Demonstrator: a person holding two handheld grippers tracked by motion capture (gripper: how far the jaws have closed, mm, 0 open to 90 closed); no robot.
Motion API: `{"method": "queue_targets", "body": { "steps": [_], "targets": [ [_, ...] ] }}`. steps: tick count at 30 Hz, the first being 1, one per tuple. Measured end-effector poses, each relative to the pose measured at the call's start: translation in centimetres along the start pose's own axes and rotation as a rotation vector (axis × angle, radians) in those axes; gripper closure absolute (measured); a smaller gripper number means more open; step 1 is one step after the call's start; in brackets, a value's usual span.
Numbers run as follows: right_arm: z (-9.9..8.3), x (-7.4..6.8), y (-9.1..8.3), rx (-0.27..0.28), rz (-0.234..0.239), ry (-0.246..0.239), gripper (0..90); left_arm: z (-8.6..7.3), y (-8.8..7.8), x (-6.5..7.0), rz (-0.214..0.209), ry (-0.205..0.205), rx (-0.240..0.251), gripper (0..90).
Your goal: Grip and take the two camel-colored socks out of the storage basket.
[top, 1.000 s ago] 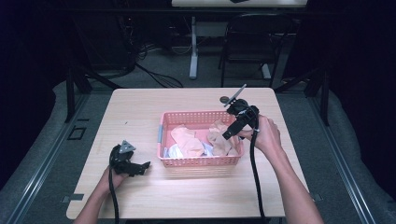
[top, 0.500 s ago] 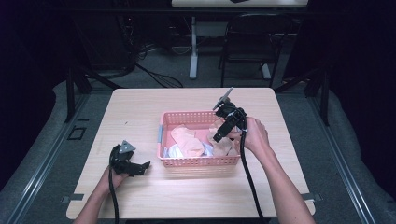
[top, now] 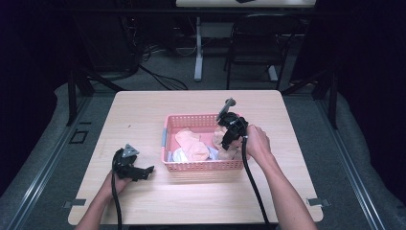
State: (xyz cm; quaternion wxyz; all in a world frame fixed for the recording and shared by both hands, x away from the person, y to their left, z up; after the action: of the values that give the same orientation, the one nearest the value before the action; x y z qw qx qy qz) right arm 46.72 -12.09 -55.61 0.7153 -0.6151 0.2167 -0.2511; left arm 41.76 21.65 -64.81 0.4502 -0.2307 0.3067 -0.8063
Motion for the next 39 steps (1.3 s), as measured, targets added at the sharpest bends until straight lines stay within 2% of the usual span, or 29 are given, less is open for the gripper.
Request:
{"method": "queue_targets", "body": {
  "steps": [4, 5, 13, 18, 21, 28, 30, 31, 39],
  "targets": [
    [-0.3, 0.1, 1.0, -0.032, -0.009, 0.01, 49.0, 0.0, 0.0, 0.0, 0.0, 0.001, 0.0, 0.0],
    [-0.5, 0.1, 1.2, -0.054, -0.008, 0.003, 51.7, 0.0, 0.0, 0.0, 0.0, 0.0, 0.0, 0.0],
    [-0.4, 0.1, 1.6, -0.077, -0.032, 0.0, 72.5, 0.0, 0.0, 0.0, 0.0, 0.0, 0.0, 0.0],
    [-0.5, 0.1, 1.6, -0.089, -0.043, -0.009, 81.4, 0.0, 0.0, 0.0, 0.0, 0.0, 0.0, 0.0],
    [-0.4, 0.0, 1.6, -0.077, -0.046, 0.003, 82.9, 0.0, 0.0, 0.0, 0.0, 0.0, 0.0, 0.1],
    [-0.1, -0.3, 0.7, -0.074, -0.05, -0.01, 83.3, 0.0, 0.0, 0.0, 0.0, 0.0, 0.0, 0.0],
    [-0.1, -0.3, 0.4, -0.076, -0.059, -0.026, 83.2, 0.0, 0.0, 0.0, 0.0, 0.0, 0.0, 0.1],
    [0.0, -0.4, 0.2, -0.064, -0.055, -0.014, 83.1, 0.0, 0.0, 0.0, 0.0, 0.0, 0.0, 0.0],
    [0.2, -0.6, -1.5, -0.054, -0.07, -0.028, 83.1, 0.0, 0.0, 0.0, 0.0, 0.0, 0.0, 0.0]
  ]
}}
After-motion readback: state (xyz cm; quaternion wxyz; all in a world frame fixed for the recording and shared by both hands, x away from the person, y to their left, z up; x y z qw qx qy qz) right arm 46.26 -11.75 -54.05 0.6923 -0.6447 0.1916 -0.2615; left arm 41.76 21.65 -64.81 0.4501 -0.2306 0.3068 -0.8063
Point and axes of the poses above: each handheld gripper's, and its own axes: y roughly forward along the jaws, z roughly out of its top, x roughly to its right, the point moved 8 cm from there along y, roughly forward along the jaws, and after that the axes turned 8 degrees about -y, right-handed, at the moved point
